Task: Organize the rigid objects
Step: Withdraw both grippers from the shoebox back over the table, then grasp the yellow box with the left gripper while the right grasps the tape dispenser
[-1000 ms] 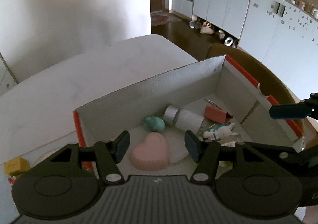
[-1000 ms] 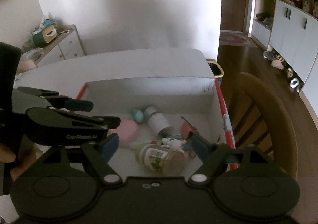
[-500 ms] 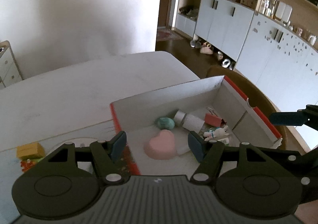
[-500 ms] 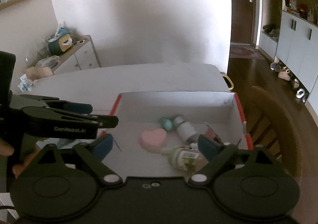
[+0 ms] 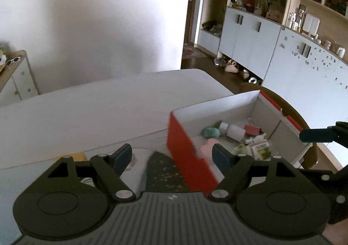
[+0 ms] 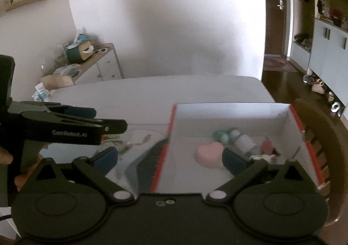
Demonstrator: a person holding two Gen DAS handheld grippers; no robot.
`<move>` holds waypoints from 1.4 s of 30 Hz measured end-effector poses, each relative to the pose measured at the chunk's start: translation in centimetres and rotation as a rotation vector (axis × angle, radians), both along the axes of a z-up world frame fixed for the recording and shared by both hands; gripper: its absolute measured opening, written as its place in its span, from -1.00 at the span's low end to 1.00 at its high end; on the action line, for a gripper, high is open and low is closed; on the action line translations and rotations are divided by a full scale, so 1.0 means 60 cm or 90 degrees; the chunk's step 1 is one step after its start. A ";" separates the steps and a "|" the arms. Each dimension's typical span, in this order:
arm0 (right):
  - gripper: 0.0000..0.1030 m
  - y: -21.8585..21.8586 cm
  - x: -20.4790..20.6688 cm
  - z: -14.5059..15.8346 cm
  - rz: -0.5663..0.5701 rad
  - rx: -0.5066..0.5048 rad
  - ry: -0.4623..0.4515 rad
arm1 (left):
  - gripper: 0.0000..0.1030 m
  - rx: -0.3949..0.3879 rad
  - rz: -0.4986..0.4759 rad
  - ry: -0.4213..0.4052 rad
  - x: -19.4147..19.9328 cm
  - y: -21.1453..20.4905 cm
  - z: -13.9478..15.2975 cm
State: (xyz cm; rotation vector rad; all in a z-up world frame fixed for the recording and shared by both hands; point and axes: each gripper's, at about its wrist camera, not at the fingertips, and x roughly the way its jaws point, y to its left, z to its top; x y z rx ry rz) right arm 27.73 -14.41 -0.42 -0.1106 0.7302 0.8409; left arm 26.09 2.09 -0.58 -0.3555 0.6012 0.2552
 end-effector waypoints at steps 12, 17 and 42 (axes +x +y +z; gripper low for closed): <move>0.99 0.100 -0.060 -0.014 0.042 0.003 0.006 | 0.59 -0.017 0.013 -0.016 -0.078 0.098 -0.030; 0.99 0.150 -0.080 -0.027 0.050 -0.004 0.007 | 0.59 -0.018 0.026 -0.020 -0.101 0.143 -0.050; 0.98 0.339 -0.059 -0.146 0.089 -0.099 0.022 | 0.95 -0.054 0.090 0.036 -0.078 0.303 -0.200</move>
